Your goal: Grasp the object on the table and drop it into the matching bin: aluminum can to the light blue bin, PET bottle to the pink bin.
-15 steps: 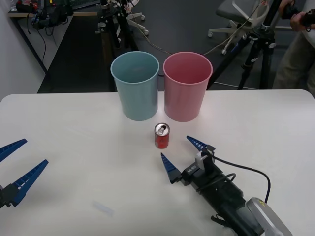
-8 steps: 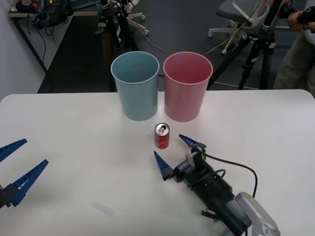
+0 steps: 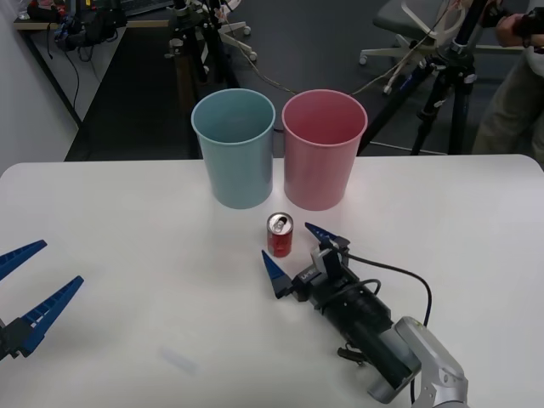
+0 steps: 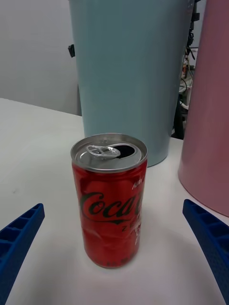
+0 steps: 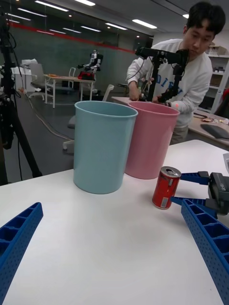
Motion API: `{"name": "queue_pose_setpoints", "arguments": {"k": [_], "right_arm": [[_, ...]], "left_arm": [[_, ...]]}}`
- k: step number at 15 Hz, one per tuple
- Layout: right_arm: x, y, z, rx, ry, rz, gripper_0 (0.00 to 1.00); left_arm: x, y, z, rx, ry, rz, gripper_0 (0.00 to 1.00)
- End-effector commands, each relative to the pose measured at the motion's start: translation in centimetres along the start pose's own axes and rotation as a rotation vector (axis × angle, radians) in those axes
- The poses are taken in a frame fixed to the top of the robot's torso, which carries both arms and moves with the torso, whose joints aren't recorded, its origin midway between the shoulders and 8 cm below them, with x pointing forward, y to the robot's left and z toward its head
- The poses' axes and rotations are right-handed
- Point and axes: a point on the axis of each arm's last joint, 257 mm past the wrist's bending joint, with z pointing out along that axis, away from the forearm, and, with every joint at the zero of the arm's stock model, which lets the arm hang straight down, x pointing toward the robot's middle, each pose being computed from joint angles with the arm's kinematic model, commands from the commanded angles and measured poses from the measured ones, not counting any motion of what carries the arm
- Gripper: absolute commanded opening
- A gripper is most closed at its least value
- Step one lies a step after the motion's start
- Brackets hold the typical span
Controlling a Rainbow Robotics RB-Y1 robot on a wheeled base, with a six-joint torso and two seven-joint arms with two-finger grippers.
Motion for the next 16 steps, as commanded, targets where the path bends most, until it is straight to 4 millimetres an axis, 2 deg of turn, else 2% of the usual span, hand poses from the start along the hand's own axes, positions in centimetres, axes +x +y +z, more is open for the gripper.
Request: {"name": "queue_pose_setpoints", "arguments": {"k": [1, 10, 16], "right_arm": [[-0.2, -0.2, 0.7, 0.009, 0.009, -0.003, 1.0], [-1.1, 0.2, 2.7, 0.024, 0.025, 0.001, 1.0], [-1.3, 0.5, 3.2, 0.021, 0.032, 0.004, 1.0]], "left_arm": [[0.0, 0.0, 0.0, 0.0, 0.0, 0.0, 1.0], [0.0, 0.0, 0.0, 0.0, 0.0, 0.0, 1.0], [0.0, 0.0, 0.0, 0.0, 0.0, 0.0, 1.0]]}}
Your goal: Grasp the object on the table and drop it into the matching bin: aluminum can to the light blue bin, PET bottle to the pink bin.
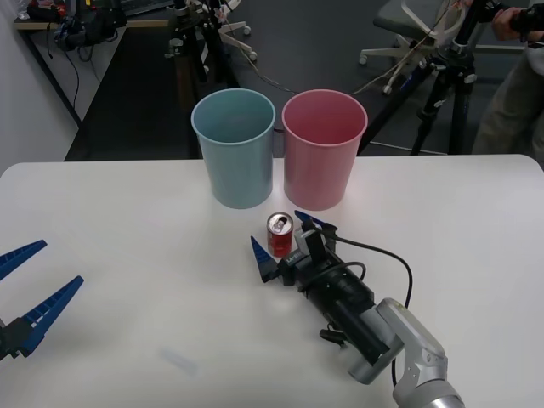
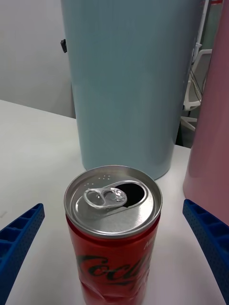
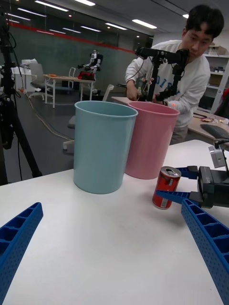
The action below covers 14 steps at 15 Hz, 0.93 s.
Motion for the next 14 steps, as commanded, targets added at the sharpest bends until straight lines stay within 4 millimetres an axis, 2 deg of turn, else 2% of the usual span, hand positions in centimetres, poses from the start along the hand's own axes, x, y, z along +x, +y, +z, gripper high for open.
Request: {"name": "queue_pose_setpoints", "arguments": {"k": [1, 5, 6, 7, 14], "right_arm": [[0.03, 0.13, 0.02, -0.002, 0.002, -0.003, 1.0], [-0.08, 0.44, 0.15, -0.007, 0.0, -0.001, 1.0], [0.03, 0.39, 0.08, -0.006, 0.002, -0.001, 0.76], [-0.09, 0.51, 0.16, -0.008, 0.0, 0.001, 0.0], [-0.14, 0.72, 0.17, -0.013, -0.002, -0.006, 0.0]], "left_arm": [[0.0, 0.0, 0.0, 0.0, 0.0, 0.0, 1.0], [0.0, 0.0, 0.0, 0.0, 0.0, 0.0, 1.0], [0.0, 0.0, 0.0, 0.0, 0.0, 0.0, 1.0], [0.0, 0.0, 0.0, 0.0, 0.0, 0.0, 1.0], [0.0, 0.0, 0.0, 0.0, 0.0, 0.0, 1.0]]}}
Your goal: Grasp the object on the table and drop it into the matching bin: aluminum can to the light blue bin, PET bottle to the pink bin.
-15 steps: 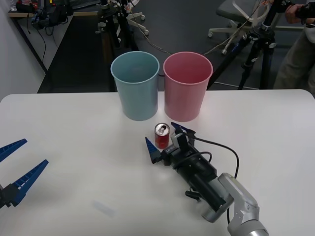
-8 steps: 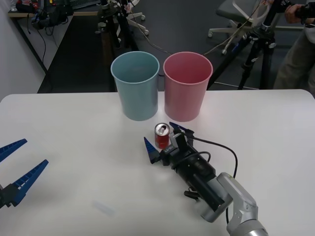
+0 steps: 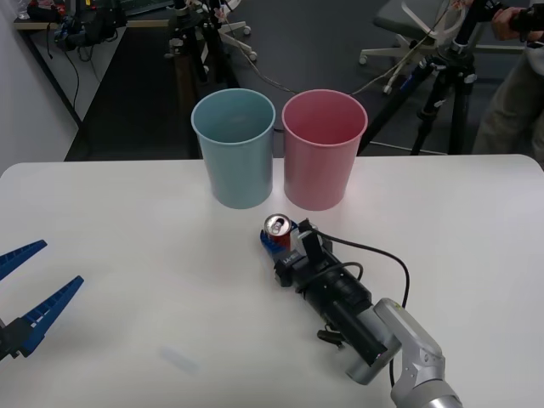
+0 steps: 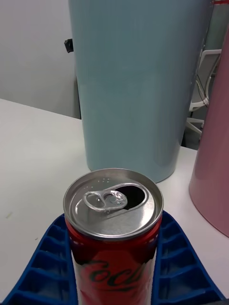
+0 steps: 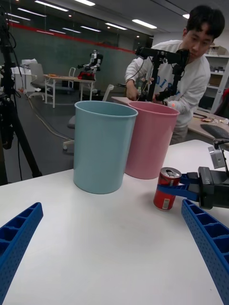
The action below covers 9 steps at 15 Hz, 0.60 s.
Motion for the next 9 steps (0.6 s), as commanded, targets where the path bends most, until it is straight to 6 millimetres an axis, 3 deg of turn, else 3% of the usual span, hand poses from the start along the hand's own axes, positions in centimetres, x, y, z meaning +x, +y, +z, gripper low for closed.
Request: {"name": "queue_pose_setpoints", "arguments": {"k": [1, 7, 9], "right_arm": [[0.0, 0.1, 0.0, -0.003, -0.002, -0.002, 0.0], [-0.5, 0.3, 0.0, -0.01, -0.017, 0.005, 0.0], [-1.6, 0.1, 0.0, -0.01, -0.039, 0.004, 0.0]], "left_arm": [[0.0, 0.0, 0.0, 0.0, 0.0, 0.0, 1.0], [0.0, 0.0, 0.0, 0.0, 0.0, 0.0, 1.0], [0.0, 0.0, 0.0, 0.0, 0.0, 0.0, 1.0]]}}
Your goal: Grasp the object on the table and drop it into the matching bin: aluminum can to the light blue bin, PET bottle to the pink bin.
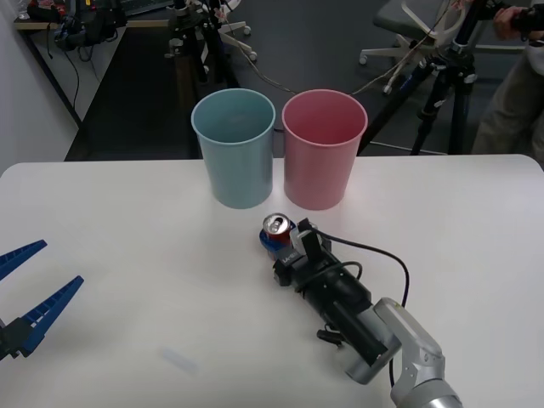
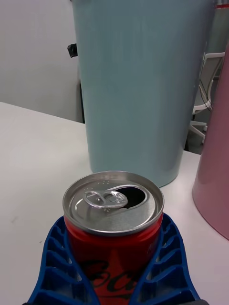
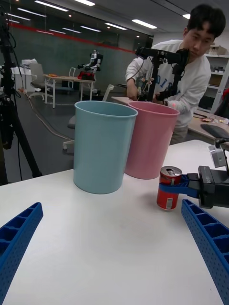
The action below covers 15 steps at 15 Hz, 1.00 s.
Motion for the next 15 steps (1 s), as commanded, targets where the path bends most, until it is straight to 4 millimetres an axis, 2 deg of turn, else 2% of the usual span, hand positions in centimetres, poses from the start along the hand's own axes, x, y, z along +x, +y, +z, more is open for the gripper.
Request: {"name": "queue_pose_setpoints", "arguments": {"k": [1, 4, 8, 13, 15], "right_arm": [[-1.5, -0.3, -0.1, 0.002, -0.03, -0.005, 0.0], [-3.4, -0.9, -0.7, 0.024, -0.056, -0.018, 0.0], [-6.7, -0.4, -1.1, 0.026, -0.088, 0.013, 0.0], [-12.4, -0.7, -1.7, 0.009, -0.156, 0.051, 0.0], [-14.1, -0.8, -2.2, -0.003, -0.179, 0.076, 0.0]], "left_arm": [[0.0, 0.0, 0.0, 0.0, 0.0, 0.0, 1.0], [0.0, 0.0, 0.0, 0.0, 0.0, 0.0, 1.0], [0.0, 0.0, 0.0, 0.0, 0.0, 0.0, 1.0], [0.0, 0.0, 0.0, 0.0, 0.0, 0.0, 1.0], [0.0, 0.0, 0.0, 0.0, 0.0, 0.0, 1.0]]}}
